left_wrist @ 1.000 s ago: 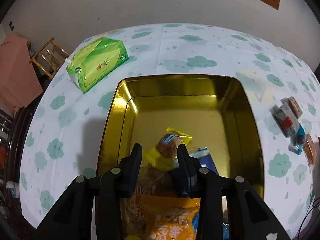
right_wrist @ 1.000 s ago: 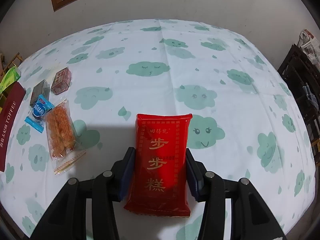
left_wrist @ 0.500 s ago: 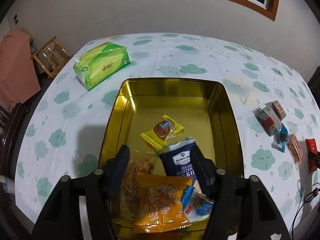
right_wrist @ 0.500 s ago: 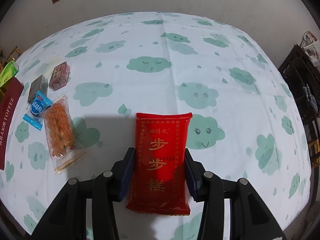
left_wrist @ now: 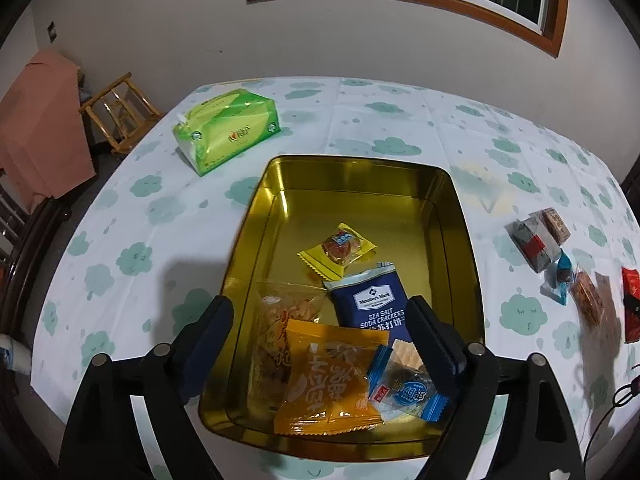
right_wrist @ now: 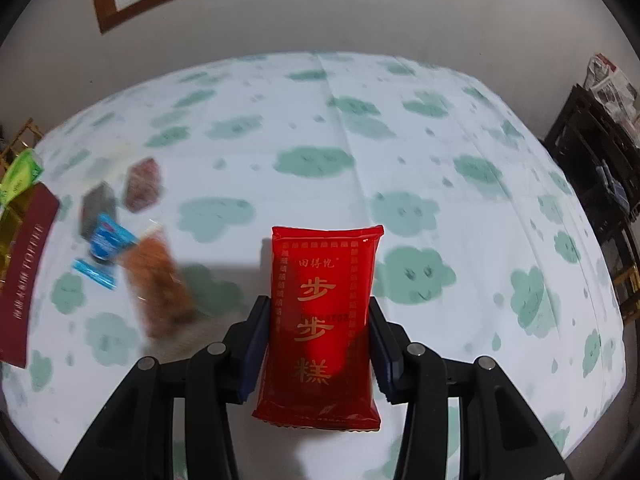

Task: Organize snacks
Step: 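Carry the red bag into the tin and open the right gripper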

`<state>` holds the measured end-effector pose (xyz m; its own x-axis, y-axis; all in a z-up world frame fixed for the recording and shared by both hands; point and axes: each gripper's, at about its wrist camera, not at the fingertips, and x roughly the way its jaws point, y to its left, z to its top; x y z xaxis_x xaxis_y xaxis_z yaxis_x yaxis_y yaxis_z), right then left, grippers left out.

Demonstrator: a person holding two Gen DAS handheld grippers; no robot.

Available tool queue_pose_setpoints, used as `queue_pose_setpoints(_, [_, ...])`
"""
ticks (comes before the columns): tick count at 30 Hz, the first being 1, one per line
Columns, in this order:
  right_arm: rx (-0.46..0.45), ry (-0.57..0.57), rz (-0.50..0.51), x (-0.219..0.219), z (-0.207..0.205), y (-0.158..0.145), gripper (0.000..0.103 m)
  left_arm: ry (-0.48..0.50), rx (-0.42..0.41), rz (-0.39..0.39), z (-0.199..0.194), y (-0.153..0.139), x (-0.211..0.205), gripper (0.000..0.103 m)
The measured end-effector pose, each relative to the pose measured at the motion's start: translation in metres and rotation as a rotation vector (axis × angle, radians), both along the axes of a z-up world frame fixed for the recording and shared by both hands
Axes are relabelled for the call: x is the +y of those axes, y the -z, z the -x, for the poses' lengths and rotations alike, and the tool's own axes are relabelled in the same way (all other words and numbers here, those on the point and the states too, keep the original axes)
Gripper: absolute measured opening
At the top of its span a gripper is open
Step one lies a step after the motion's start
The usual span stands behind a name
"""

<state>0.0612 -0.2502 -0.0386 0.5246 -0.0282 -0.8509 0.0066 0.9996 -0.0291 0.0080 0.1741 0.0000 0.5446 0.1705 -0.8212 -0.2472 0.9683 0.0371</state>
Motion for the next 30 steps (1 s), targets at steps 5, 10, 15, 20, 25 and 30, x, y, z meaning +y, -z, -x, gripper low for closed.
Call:
queue_pose_setpoints(5, [-0.048, -0.045, -0.029, 0.027, 0.002, -0.024, 0.046, -0.004, -0.021, -0.031, 0.010, -0.006, 0.000, 0.088])
queue_pose_setpoints(10, [-0.061, -0.141, -0.084, 0.075, 0.003, -0.041, 0.046, -0.040, -0.025, -0.030, 0.021, -0.009, 0.012, 0.089])
queue_pose_setpoints(15, [-0.054, -0.251, -0.143, 0.131, 0.008, -0.047, 0.046, -0.091, -0.013, -0.036, 0.032, -0.007, 0.029, 0.089])
queue_pose_setpoints(20, [-0.048, -0.357, -0.173, 0.188, 0.016, -0.049, 0.046, -0.144, -0.001, -0.037, 0.043, -0.006, 0.048, 0.089])
queue_pose_setpoints(25, [-0.027, -0.440, -0.203, 0.232, 0.021, -0.048, 0.046, -0.193, 0.011, -0.040, 0.054, -0.003, 0.067, 0.089])
queue_pose_setpoints(30, [0.001, -0.497, -0.232, 0.266, 0.026, -0.043, 0.046, -0.238, 0.027, -0.040, 0.063, 0.002, 0.084, 0.089])
